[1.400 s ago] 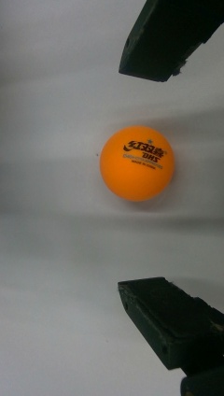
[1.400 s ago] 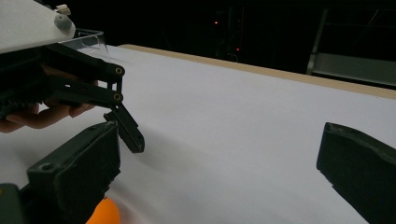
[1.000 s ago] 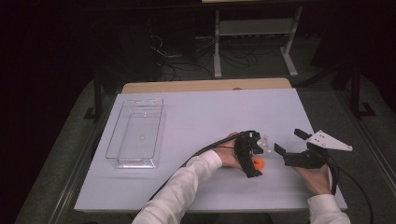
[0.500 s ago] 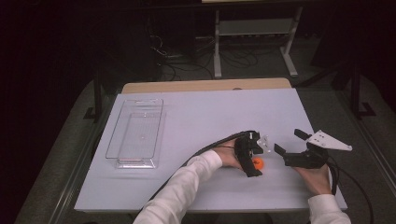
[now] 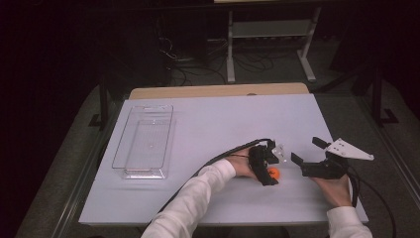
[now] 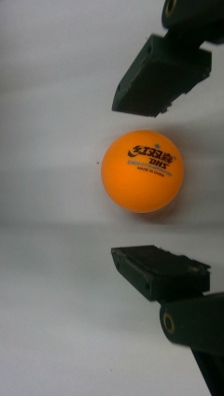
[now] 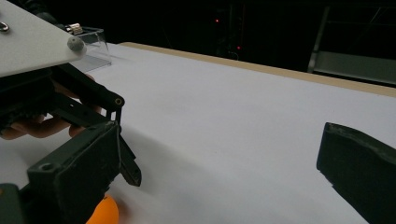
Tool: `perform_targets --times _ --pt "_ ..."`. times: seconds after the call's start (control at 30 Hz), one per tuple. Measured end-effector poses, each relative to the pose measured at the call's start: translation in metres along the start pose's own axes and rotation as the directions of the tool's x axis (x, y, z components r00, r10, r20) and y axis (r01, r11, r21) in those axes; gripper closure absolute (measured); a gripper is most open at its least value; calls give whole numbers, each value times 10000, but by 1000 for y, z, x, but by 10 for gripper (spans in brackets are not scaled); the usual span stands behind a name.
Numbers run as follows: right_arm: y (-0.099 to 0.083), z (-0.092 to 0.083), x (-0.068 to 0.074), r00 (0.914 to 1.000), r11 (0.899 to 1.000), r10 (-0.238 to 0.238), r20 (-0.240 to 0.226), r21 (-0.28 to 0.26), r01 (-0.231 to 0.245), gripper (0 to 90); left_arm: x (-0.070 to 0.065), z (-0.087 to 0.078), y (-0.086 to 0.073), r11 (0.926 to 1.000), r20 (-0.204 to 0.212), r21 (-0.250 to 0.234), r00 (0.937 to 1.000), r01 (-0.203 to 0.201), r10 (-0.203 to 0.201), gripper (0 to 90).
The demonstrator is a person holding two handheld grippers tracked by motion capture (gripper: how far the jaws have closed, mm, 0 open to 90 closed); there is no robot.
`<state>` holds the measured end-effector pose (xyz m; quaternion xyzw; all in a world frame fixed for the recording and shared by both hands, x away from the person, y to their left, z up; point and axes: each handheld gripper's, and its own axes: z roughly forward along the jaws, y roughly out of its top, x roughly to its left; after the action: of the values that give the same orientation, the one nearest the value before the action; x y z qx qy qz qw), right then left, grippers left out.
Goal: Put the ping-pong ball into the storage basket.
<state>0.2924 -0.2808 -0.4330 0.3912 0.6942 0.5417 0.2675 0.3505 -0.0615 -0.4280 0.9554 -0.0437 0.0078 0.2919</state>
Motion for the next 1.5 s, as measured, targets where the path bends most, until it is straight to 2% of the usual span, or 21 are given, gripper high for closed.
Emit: perform_targets --times 0.1,0.33,0.53,0.8,0.93,1.5 --pt "0 0 0 10000 10000 36 14 2 -36 0 0 0 0 10000 31 9 10000 -4 4 326" --pt "0 0 0 10000 10000 24 16 3 -24 0 -1 3 0 10000 126 -7 9999 -32 33 379" --pt "0 0 0 10000 10000 35 12 8 -35 0 -1 5 0 9998 163 182 9999 -12 9 415" --pt "0 0 0 10000 10000 38 -1 30 -38 0 -1 5 -1 9997 210 236 9998 11 -16 504" --pt "0 0 0 10000 10000 32 -5 28 -32 0 -1 4 0 9997 242 196 9996 -123 118 508" --pt "0 0 0 10000 10000 46 11 50 -46 0 -2 -14 1 10000 113 47 9999 -77 76 509"
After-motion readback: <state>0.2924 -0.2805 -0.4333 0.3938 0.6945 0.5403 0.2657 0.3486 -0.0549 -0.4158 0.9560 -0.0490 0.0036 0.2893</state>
